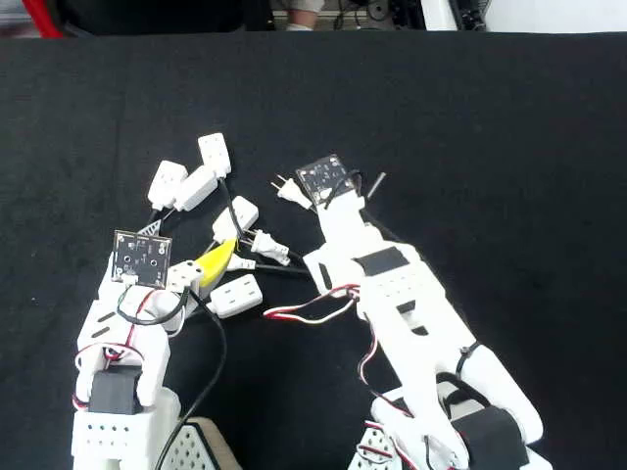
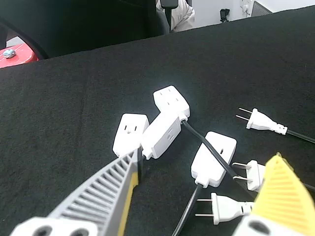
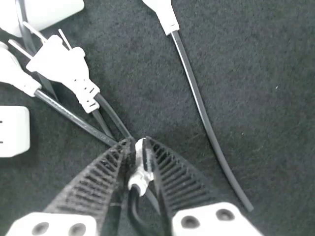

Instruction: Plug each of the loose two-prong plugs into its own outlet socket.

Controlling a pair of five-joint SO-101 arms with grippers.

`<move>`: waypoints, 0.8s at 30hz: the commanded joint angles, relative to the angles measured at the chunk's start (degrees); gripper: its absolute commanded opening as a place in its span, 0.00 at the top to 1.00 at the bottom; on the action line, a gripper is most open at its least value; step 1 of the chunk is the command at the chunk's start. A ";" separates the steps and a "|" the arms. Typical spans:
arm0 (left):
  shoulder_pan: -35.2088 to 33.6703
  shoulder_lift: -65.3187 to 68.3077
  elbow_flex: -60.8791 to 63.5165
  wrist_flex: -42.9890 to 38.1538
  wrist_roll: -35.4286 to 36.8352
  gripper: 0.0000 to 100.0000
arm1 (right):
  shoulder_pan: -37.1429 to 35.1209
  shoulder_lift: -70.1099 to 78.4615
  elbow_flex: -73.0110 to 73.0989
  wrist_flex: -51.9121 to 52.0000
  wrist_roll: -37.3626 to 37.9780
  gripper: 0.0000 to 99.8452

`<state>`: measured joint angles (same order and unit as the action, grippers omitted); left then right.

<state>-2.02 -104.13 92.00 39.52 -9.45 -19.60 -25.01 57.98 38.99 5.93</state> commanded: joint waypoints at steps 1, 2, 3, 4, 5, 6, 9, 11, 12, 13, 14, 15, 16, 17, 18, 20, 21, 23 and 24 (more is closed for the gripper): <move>-0.31 -0.35 -0.31 -1.41 0.53 0.62 | 2.37 -0.13 -5.23 3.08 0.53 0.87; -0.31 -0.35 -0.31 -1.41 0.53 0.62 | 2.37 -0.04 -6.29 5.10 0.79 0.85; -0.31 -0.35 -0.31 -1.41 0.53 0.62 | 2.37 -0.04 -7.34 7.38 2.02 0.84; -0.31 -0.35 -0.31 -1.41 0.53 0.62 | 2.29 -0.04 -8.31 9.67 3.69 0.84; -0.31 -0.35 -0.31 -1.41 0.53 0.62 | 2.29 -0.04 -9.36 11.60 5.45 0.84; -0.31 -0.35 -0.31 -1.41 0.53 0.62 | 2.29 -0.04 -10.15 13.19 7.12 0.84; -0.22 -0.35 -0.31 -1.41 0.53 0.62 | 2.29 0.04 -10.86 15.30 11.52 0.84; -0.22 -0.35 -0.31 -1.41 0.53 0.62 | 2.11 0.04 -10.24 15.47 14.77 0.84; -0.22 -0.35 -0.31 -1.41 0.53 0.62 | 2.02 0.04 -9.71 15.30 16.00 0.84; -0.22 -0.35 -0.31 -1.41 0.53 0.62 | 1.67 0.04 -9.54 15.30 17.14 0.84; -0.22 -0.35 -0.31 -1.41 0.53 0.62 | 1.32 0.04 -9.27 15.38 18.29 0.84; -0.13 -0.35 -0.22 -1.41 0.53 0.62 | 1.14 0.13 -9.01 15.38 19.43 0.84; -0.13 -0.35 -0.22 -1.41 0.53 0.62 | 0.97 0.13 -8.75 15.12 20.40 0.84; -0.13 -0.35 -0.22 -1.41 0.53 0.62 | 0.35 0.13 -8.75 14.86 21.19 0.84; -0.13 -0.35 -0.22 -1.41 0.53 0.62 | -0.18 0.13 -8.48 14.07 21.63 0.84; -0.13 -0.35 -0.22 -1.41 0.53 0.62 | -1.32 0.13 -8.40 12.48 21.89 0.88; -0.13 -0.35 -0.22 -1.41 0.53 0.62 | -1.49 0.13 -8.40 11.34 21.89 0.89; -0.13 -0.35 -0.22 -1.41 0.53 0.62 | -1.14 0.13 -8.75 10.55 21.27 0.90; -0.13 -0.35 -0.22 -1.41 0.53 0.62 | -0.62 0.13 -8.84 10.20 20.40 0.90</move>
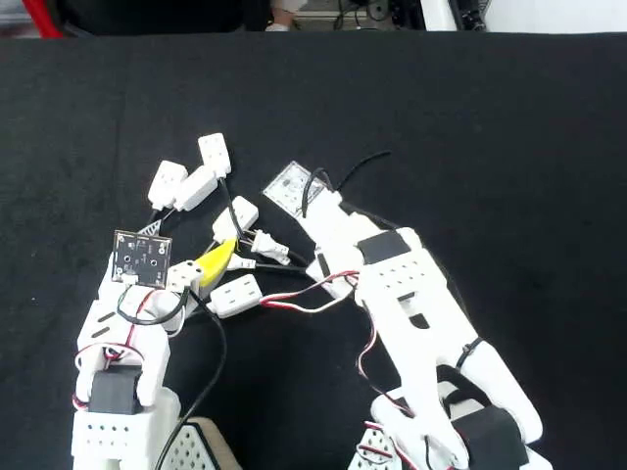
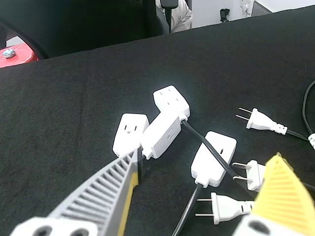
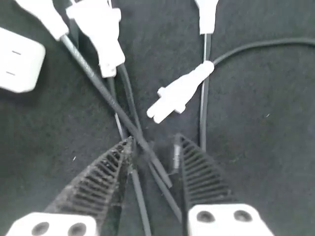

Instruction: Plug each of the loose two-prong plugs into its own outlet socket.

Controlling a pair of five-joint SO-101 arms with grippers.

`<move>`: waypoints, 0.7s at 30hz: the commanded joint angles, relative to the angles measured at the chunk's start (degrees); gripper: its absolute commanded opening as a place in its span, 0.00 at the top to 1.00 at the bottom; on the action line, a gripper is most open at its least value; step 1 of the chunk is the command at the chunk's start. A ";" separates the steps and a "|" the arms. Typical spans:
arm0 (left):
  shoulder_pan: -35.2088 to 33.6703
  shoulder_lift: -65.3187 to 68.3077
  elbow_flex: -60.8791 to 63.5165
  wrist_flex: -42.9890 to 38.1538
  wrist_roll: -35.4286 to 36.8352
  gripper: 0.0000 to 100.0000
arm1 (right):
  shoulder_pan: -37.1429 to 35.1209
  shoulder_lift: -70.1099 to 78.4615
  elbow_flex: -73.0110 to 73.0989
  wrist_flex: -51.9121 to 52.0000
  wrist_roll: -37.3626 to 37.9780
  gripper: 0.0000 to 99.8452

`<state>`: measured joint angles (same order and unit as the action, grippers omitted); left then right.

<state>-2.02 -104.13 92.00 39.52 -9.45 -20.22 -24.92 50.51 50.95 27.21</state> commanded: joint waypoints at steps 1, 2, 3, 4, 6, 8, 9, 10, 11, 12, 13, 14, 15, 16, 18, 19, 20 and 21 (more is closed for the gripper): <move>-0.13 -0.35 -0.22 -1.41 0.53 0.62 | 0.44 0.04 -1.63 -1.85 -3.60 0.90; -0.13 -0.35 -0.22 -1.41 0.53 0.62 | 0.70 0.04 -2.42 -1.85 -7.91 0.90; -0.13 -0.35 -0.22 -1.41 0.53 0.62 | 0.97 0.04 -3.21 -1.76 -13.45 0.90; -0.13 -0.35 -0.22 -1.41 0.53 0.62 | 0.97 -0.04 -4.00 -1.23 -19.69 0.90; -0.13 -0.35 -0.22 -1.41 0.53 0.62 | 0.79 -0.04 -6.02 0.35 -30.24 0.90; -0.13 -0.35 -0.22 -1.41 0.53 0.62 | 0.00 0.04 -8.40 2.02 -36.57 0.90; -0.13 -0.35 -0.22 -1.41 0.53 0.62 | -0.26 0.13 -9.45 2.64 -38.15 0.90; -0.13 -0.35 -0.22 -1.41 0.53 0.62 | -0.35 0.31 -10.33 3.08 -39.82 0.90; -0.13 -0.35 -0.22 -1.41 0.53 0.62 | -0.35 1.01 -11.12 3.25 -41.23 0.90; -0.13 -0.35 -0.22 -1.41 0.53 0.62 | -0.35 2.15 -11.82 3.16 -42.64 0.90; -0.13 -0.35 -0.22 -1.41 0.53 0.62 | -0.35 3.82 -12.53 2.99 -43.52 0.90; -0.13 -0.35 -0.22 -1.41 0.53 0.62 | -0.26 5.85 -13.23 2.81 -43.96 0.90; -0.13 -0.35 -0.22 -1.41 0.53 0.62 | -0.18 8.22 -14.11 2.81 -44.04 0.90; -0.13 -0.35 -0.22 -1.41 0.53 0.62 | 0.35 10.59 -14.90 2.64 -44.04 0.90; -0.13 -0.35 -0.22 -1.41 0.53 0.62 | 1.49 15.69 -17.89 2.81 -43.96 0.90; -0.13 -0.35 -0.22 -1.41 0.53 0.62 | 2.29 17.89 -19.65 3.08 -43.96 0.90; -0.13 -0.35 -0.22 -1.41 0.53 0.62 | 3.34 19.82 -21.23 3.08 -43.96 0.90; -0.13 -0.35 -0.22 -1.41 0.53 0.62 | 4.31 21.58 -22.64 3.16 -43.96 0.90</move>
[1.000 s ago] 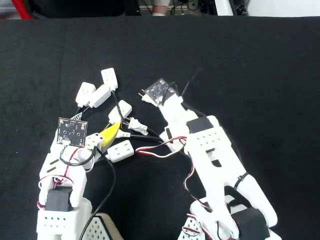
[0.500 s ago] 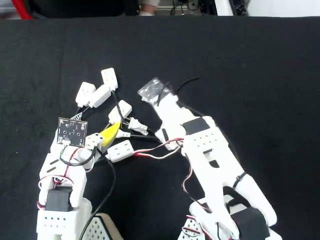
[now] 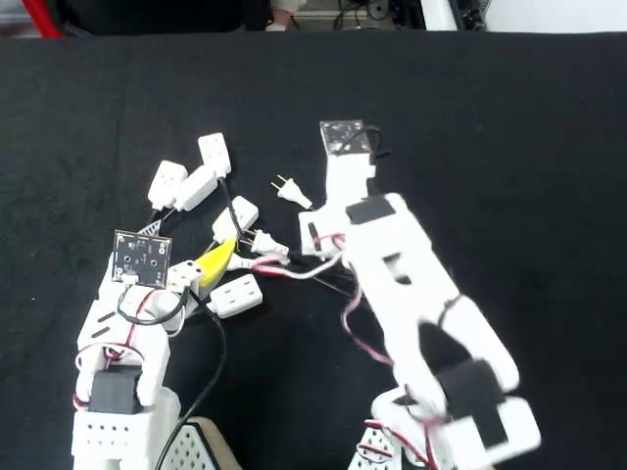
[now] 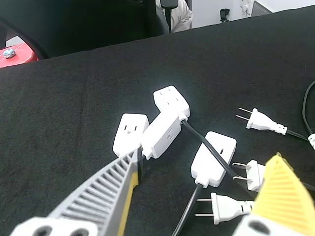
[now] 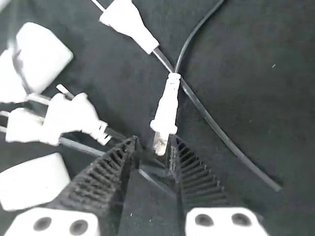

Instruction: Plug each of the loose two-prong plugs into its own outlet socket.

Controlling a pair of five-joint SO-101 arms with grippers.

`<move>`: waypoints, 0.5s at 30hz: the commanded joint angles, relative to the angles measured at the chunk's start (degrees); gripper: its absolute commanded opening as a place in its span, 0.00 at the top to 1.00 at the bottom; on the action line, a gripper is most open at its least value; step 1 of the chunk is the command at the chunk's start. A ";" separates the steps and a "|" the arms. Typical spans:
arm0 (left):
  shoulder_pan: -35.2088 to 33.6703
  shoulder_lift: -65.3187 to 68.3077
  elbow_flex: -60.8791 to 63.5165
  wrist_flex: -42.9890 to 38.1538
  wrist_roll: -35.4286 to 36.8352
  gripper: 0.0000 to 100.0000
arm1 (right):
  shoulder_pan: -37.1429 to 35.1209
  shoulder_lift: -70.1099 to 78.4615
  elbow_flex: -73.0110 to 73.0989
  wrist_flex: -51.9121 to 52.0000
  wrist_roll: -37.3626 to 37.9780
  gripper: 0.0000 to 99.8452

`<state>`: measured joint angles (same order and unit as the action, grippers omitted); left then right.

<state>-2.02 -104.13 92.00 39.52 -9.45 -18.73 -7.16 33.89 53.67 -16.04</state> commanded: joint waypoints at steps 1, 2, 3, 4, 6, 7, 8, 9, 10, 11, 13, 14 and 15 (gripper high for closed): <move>-0.13 -0.35 -0.22 -1.41 0.53 0.62 | 3.43 5.32 -7.34 0.88 -0.70 0.90; -0.13 -0.35 -0.22 -1.41 0.53 0.62 | 3.78 6.55 -8.57 1.67 -0.70 0.90; -0.13 -0.35 -0.22 -1.41 0.53 0.62 | 3.78 7.60 -9.71 2.81 -0.70 0.90; -0.13 -0.35 -0.22 -1.41 0.53 0.62 | 3.78 8.48 -10.77 3.96 -0.70 0.90; -0.13 -0.35 -0.22 -1.41 0.53 0.62 | 3.34 9.98 -12.35 5.27 -0.70 0.90; -0.13 -0.35 -0.22 -1.41 0.53 0.62 | 3.16 10.59 -12.88 5.54 -0.70 0.90; -0.13 -0.35 -0.22 -1.41 0.53 0.62 | 2.90 11.03 -13.14 5.54 -0.70 0.90; -0.13 -0.35 -0.31 -1.41 0.53 0.62 | 2.73 11.30 -13.32 5.63 -0.70 0.90; -0.13 -0.35 -0.31 -1.41 0.53 0.62 | 2.46 11.38 -13.32 5.63 -0.70 0.90; -0.13 -0.35 -0.31 -1.41 0.53 0.62 | 2.02 11.56 -13.41 5.63 -0.79 0.90; -0.13 -0.35 -0.31 -1.41 0.53 0.62 | 1.49 11.74 -13.49 5.63 -1.05 0.90; -0.13 -0.35 -0.31 -1.41 0.53 0.62 | 1.23 11.82 -13.49 5.63 -1.05 0.90; -0.13 -0.35 -0.31 -1.41 0.53 0.62 | 0.97 11.82 -13.41 5.63 -1.05 0.90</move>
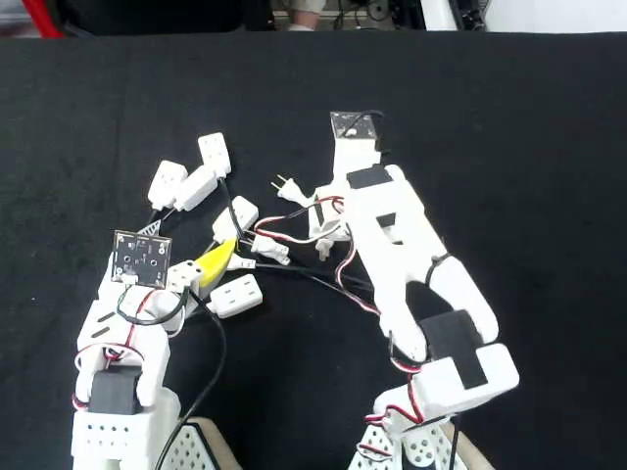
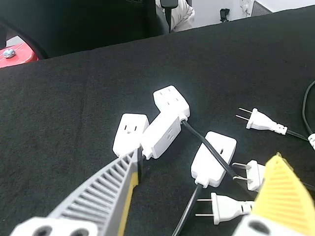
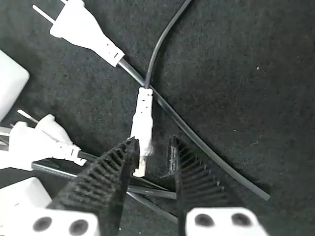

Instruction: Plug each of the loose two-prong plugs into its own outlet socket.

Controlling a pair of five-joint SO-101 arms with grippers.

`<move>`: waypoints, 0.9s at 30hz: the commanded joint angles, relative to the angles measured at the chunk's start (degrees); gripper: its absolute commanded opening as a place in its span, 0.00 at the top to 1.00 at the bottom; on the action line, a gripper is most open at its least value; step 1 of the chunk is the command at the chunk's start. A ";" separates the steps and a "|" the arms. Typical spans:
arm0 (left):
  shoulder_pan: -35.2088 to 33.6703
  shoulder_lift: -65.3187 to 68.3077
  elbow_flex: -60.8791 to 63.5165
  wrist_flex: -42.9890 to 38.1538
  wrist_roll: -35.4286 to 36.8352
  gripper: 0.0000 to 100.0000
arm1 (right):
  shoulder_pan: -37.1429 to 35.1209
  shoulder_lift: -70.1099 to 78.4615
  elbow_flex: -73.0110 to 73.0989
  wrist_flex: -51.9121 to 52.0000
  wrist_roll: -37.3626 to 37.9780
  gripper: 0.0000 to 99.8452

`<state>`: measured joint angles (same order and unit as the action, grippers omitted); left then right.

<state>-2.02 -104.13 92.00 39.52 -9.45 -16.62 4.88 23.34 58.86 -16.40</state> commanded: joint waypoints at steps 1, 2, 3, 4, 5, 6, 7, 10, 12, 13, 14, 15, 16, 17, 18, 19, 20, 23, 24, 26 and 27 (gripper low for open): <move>-0.13 -0.35 -0.31 -1.41 0.53 0.62 | -1.23 -0.22 -2.77 0.44 -0.79 0.90; -0.13 -0.35 -0.31 -1.41 0.53 0.62 | -1.41 -0.13 -2.68 0.44 -0.79 0.90; -0.13 -0.35 -0.31 -1.41 0.53 0.62 | -1.58 -0.13 -2.68 0.35 -0.79 0.90; -0.13 -0.35 -0.31 -1.41 0.53 0.62 | -1.76 -0.13 -2.59 0.35 -0.79 0.90; -0.22 -0.35 -0.31 -1.41 0.53 0.62 | -1.85 -0.04 -2.51 0.35 -0.79 0.90; -0.48 -0.35 -0.75 -1.05 0.53 0.62 | -1.85 0.04 -2.42 0.35 -0.79 0.90; -0.22 -0.35 -0.84 -0.70 0.53 0.62 | -1.85 0.22 -2.24 0.35 -0.79 0.90; -1.19 -0.35 -1.89 2.46 0.09 0.62 | -1.76 0.92 -1.98 0.44 -0.44 0.90; -5.23 -0.35 -3.65 6.68 0.09 0.62 | -1.85 1.54 -1.98 0.53 -0.44 0.90; -7.34 -0.35 -4.35 8.53 0.09 0.62 | -1.85 1.98 -1.98 0.53 -0.44 0.90; -9.45 -0.35 -4.70 10.11 0.09 0.62 | -1.85 2.33 -2.24 0.53 -0.44 0.90; -12.00 -0.35 -4.70 11.60 0.09 0.62 | -1.85 2.42 -2.33 0.53 -0.44 0.90; -13.93 -0.35 -4.35 12.92 0.09 0.62 | -1.85 2.42 -2.33 0.53 -0.44 0.90; -15.34 -0.35 -4.26 14.15 0.09 0.61 | -1.85 2.59 -2.33 0.53 -0.44 0.90; -16.48 -0.35 -4.00 15.30 0.09 0.61 | -1.85 2.68 -2.42 0.44 -0.44 0.90; -17.54 -0.35 -3.47 16.26 0.09 0.61 | -2.37 2.68 -2.42 0.18 -0.44 0.90; -18.51 -0.35 -2.68 16.97 0.09 0.61 | -2.81 2.77 -2.42 0.18 -0.44 0.90; -19.82 -0.35 1.19 17.23 0.09 0.61 | -4.31 2.77 -2.33 0.09 -0.62 0.90; -19.91 -0.35 2.33 17.23 0.09 0.61 | -4.66 2.77 -2.42 0.00 -0.62 0.90; -19.65 -0.35 3.91 17.23 0.00 0.61 | -4.84 2.77 -2.15 -1.23 -0.79 0.90; -19.56 -0.35 4.09 17.23 0.00 0.61 | -4.84 2.77 -2.07 -1.67 -0.79 0.90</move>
<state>-21.19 -104.13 95.25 56.48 -9.45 -20.75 7.78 23.25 58.51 -16.40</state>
